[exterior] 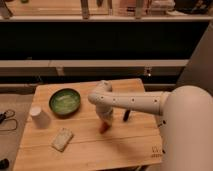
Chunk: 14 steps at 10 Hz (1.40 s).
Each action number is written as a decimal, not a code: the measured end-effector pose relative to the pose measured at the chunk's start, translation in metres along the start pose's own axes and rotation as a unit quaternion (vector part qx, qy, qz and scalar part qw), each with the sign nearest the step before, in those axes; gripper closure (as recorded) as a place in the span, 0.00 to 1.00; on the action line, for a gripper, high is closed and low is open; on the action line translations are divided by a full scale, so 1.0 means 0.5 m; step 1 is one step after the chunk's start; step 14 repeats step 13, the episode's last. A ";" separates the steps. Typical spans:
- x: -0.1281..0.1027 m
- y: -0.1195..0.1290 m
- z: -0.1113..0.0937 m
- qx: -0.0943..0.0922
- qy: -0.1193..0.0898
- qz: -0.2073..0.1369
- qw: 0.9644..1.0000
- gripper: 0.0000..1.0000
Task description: Drag the pepper across the table
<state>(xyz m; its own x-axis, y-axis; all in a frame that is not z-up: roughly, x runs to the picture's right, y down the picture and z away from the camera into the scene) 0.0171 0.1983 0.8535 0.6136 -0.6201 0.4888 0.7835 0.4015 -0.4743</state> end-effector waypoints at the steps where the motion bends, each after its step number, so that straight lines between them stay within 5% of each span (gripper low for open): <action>1: 0.000 0.001 -0.002 0.001 -0.001 0.001 1.000 1.00; 14: -0.004 -0.041 -0.005 -0.012 0.003 -0.013 1.000 1.00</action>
